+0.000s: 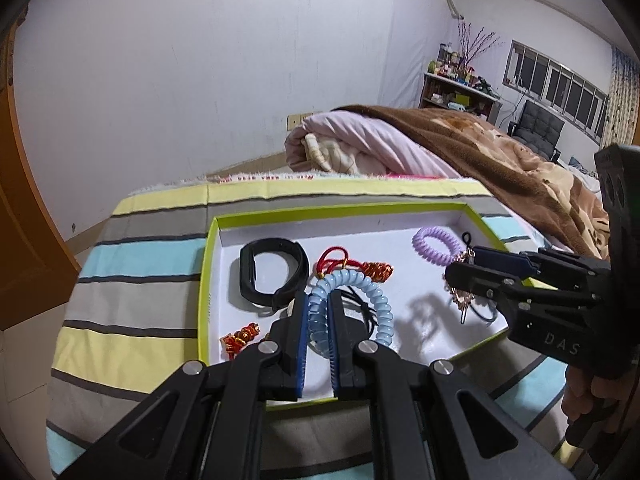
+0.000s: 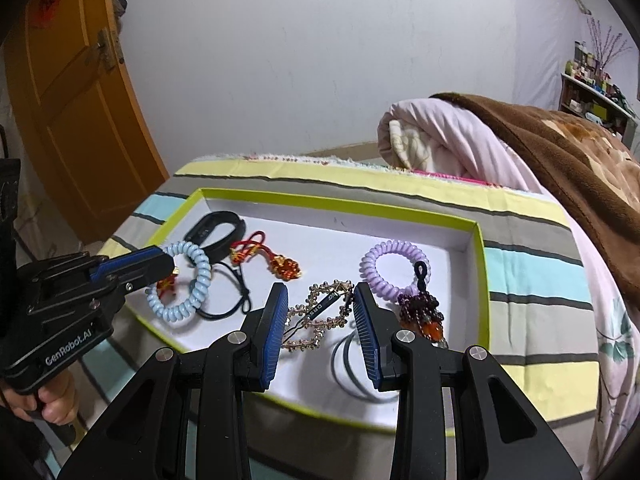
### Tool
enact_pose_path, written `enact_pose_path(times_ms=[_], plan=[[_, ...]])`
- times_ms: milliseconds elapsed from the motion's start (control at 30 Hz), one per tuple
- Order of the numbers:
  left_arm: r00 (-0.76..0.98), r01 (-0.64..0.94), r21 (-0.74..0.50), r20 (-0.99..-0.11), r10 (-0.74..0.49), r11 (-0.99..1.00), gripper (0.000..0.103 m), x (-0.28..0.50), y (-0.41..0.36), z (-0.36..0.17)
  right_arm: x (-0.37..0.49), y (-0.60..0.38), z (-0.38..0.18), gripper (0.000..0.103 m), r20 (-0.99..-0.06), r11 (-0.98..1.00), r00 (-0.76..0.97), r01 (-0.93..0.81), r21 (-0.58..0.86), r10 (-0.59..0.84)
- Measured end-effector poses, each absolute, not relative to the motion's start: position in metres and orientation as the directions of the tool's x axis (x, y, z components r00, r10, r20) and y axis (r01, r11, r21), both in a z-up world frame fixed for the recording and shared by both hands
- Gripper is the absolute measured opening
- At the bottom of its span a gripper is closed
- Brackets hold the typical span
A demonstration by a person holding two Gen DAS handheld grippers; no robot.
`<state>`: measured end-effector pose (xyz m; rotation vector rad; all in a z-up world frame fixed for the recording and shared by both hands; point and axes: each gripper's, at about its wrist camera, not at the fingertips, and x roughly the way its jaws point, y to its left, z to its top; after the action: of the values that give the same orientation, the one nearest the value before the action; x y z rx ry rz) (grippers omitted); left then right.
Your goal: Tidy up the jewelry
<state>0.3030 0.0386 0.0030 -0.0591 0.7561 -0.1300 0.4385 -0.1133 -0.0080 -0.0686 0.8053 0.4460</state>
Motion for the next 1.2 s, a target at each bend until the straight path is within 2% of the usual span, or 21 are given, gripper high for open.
enact_pose_path(times_ms=[433, 933, 1033, 1200], plan=[[0.672, 0.094, -0.097, -0.728, -0.135, 0.991, 0.01, 0.314, 0.042, -0.019, 0.461, -0.11, -0.035, 0.035, -0.76, 0.91, 0.558, -0.401, 0.103, 0.332], [0.706, 0.085, -0.126, -0.692, -0.149, 0.988, 0.011, 0.295, 0.046, -0.001, 0.434, -0.114, -0.009, 0.035, -0.715, 0.907, 0.604, -0.41, 0.1, 0.352], [0.709, 0.089, -0.115, -0.69, -0.144, 0.989, 0.022, 0.289, 0.045, 0.004, 0.424, -0.117, -0.002, 0.036, -0.703, 0.905, 0.612, -0.411, 0.107, 0.361], [0.719, 0.075, -0.112, -0.682, -0.131, 0.991, 0.023, 0.275, 0.046, 0.011, 0.405, -0.125, 0.006, 0.036, -0.694, 0.912, 0.625, -0.394, 0.115, 0.358]])
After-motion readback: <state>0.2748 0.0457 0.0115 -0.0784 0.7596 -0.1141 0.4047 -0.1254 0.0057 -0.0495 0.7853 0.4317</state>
